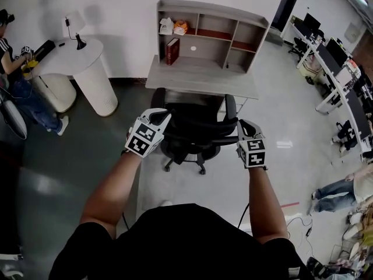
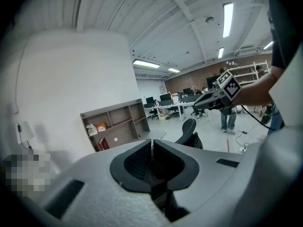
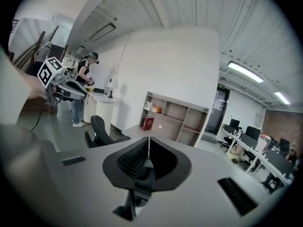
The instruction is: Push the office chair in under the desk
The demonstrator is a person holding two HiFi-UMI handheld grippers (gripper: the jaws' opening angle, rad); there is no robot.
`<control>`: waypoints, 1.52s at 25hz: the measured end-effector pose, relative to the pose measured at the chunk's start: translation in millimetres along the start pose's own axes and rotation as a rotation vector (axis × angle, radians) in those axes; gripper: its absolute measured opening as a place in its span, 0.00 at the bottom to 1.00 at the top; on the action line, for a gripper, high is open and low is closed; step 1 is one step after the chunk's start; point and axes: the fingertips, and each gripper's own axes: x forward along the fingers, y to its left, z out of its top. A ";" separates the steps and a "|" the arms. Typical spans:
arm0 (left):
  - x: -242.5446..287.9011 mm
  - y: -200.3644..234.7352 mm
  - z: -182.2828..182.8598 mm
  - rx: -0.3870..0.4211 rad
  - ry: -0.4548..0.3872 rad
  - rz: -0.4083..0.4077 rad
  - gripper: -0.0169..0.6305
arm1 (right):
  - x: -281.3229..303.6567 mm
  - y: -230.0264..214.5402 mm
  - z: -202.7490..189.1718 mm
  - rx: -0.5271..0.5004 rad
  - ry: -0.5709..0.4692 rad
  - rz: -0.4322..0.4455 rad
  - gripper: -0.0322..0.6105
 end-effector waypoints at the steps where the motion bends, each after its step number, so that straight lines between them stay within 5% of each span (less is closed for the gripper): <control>1: -1.1 0.4 -0.8 -0.019 0.001 -0.007 0.07 | -1.2 -0.1 2.3 0.004 0.000 -0.010 0.07; 10: -12.9 9.3 18.6 -0.013 -0.089 0.003 0.05 | -1.8 5.1 10.3 0.063 -0.019 -0.018 0.06; 38: 3.5 34.7 -14.6 -0.029 -0.029 -0.033 0.05 | 9.3 -4.9 17.3 0.151 -0.056 -0.061 0.06</control>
